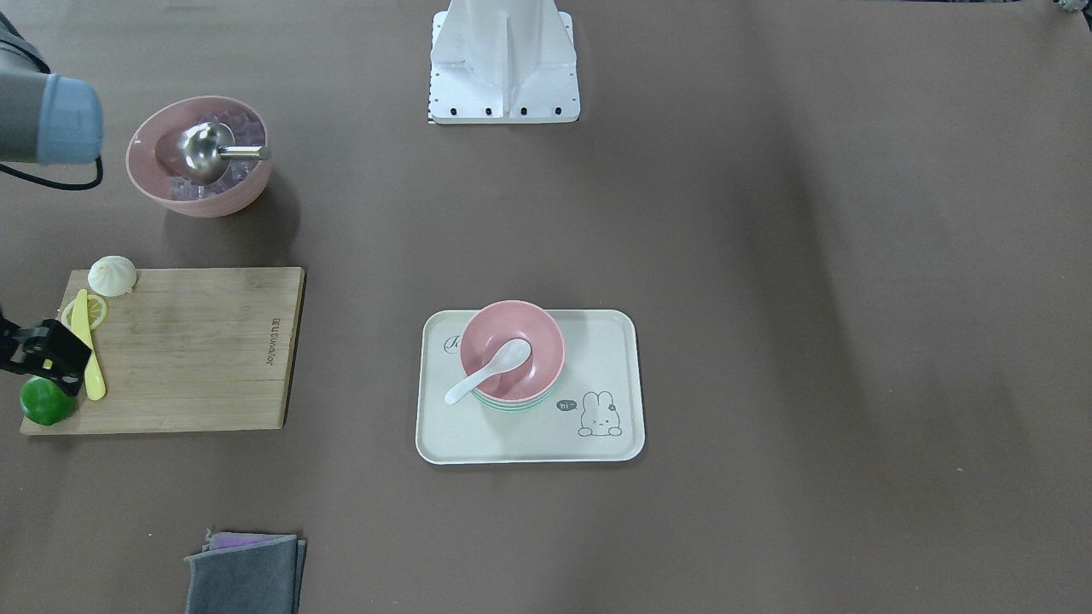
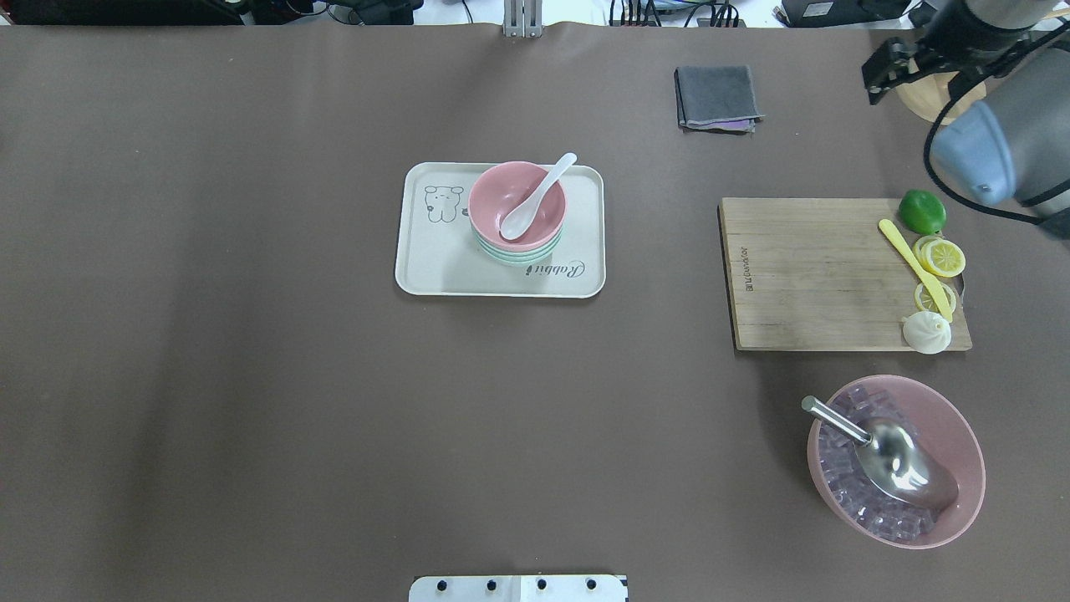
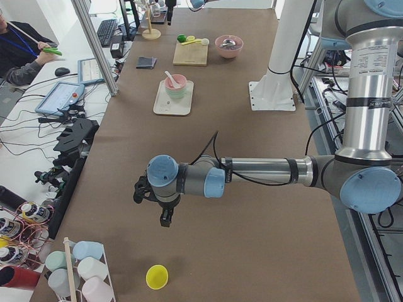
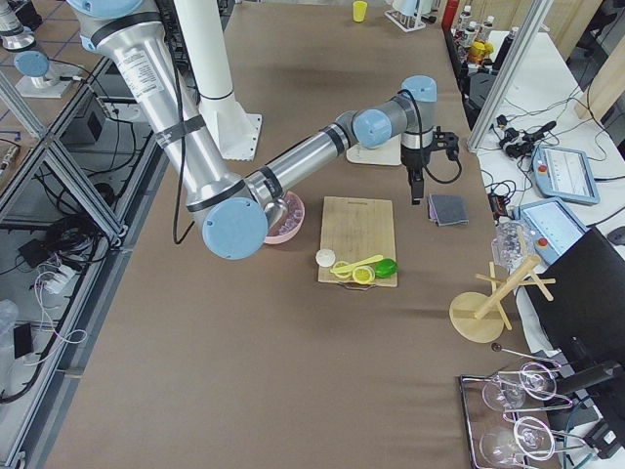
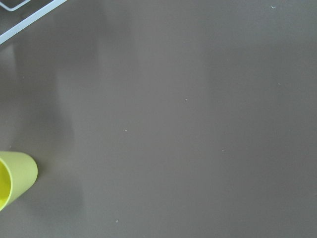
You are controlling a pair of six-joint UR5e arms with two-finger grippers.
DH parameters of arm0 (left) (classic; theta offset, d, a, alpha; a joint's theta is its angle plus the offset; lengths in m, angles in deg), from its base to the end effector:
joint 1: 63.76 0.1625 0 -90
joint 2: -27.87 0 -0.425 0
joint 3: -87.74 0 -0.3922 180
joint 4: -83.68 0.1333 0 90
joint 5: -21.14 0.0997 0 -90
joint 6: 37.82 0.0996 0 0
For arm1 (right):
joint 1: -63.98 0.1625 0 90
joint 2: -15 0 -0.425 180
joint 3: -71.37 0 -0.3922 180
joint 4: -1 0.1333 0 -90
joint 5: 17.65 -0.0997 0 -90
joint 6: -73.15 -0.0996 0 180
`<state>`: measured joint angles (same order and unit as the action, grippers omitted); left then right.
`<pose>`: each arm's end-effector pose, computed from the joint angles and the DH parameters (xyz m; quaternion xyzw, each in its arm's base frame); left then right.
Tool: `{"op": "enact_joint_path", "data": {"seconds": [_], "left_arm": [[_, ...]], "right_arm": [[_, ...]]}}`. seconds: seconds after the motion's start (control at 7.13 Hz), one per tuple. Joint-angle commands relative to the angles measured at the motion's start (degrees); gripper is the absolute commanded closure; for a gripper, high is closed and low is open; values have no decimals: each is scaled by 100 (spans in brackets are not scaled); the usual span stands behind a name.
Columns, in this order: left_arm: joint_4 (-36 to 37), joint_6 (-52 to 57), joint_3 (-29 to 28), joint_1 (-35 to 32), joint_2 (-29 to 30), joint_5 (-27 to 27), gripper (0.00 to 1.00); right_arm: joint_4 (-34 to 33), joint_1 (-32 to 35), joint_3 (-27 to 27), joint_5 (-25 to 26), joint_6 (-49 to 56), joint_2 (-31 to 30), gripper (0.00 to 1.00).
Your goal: Stack pink bowl on green and place spoon
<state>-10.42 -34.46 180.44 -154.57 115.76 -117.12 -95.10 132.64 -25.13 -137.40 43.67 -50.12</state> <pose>-0.0658 -0.4804 0.6411 0.0522 0.4068 0.0370 0.9113 -0.1550 -0.6273 0.3794 0.0835 -0.3170 0.0109 0.9447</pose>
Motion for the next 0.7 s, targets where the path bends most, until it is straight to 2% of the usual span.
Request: {"op": "enact_joint_path", "data": {"seconds": [0.0,0.14,0.56], "left_arm": [[488,-19,826,-121,-428,54,2],[489,-20,811,-95,-378,63,2],[506,-28,811,-68,-263,177,2]], "right_arm": [[-14,890,-1,-651,1849,-779,0],[-14,1295,0,-829,2659,-1252,0],[4,2122,0,-918,3815,-2667,0]]}}
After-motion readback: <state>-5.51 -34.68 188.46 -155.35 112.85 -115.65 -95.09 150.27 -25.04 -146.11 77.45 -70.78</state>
